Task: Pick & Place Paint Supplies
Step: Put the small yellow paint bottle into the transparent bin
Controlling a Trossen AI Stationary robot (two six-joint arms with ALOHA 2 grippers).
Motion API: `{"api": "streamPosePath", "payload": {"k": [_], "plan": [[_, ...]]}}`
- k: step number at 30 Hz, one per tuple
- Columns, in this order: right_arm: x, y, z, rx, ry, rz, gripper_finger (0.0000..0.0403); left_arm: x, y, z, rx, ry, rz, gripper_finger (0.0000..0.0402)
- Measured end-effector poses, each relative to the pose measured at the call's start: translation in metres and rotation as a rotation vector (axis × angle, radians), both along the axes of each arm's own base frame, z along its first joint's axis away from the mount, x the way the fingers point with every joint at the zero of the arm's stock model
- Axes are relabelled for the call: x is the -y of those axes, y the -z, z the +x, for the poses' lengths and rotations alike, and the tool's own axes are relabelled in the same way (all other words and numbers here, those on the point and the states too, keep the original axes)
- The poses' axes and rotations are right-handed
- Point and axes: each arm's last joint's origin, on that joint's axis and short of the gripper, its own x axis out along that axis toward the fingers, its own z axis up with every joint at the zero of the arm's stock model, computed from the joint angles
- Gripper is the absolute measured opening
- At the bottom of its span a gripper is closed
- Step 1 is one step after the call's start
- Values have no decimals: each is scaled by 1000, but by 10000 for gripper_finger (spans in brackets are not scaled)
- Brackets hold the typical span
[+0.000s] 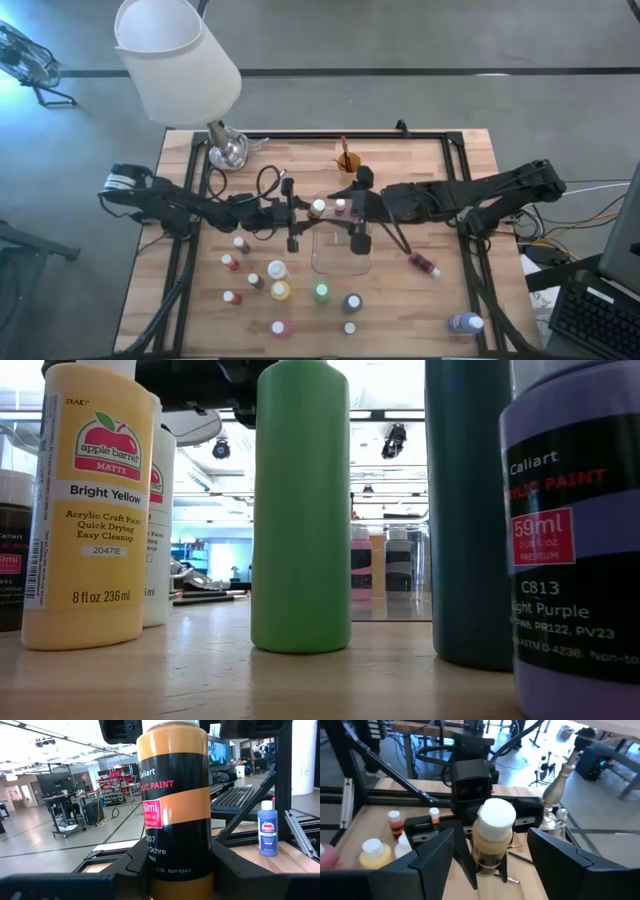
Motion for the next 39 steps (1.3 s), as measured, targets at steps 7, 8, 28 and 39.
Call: {"api": "streamPosePath", "payload": {"k": [7,8,28,39], "plan": [[7,0,1,5,24,23,237,0,0,0,0,0,1,128],[8,0,2,7,24,27,235,0,0,0,0,0,1,128],[9,6,17,43,-17,10,217,0,0,0,-4,-2,4,128],[10,7,18,43,-17,11,169,0,0,1,-7,-2,4,130]]}}
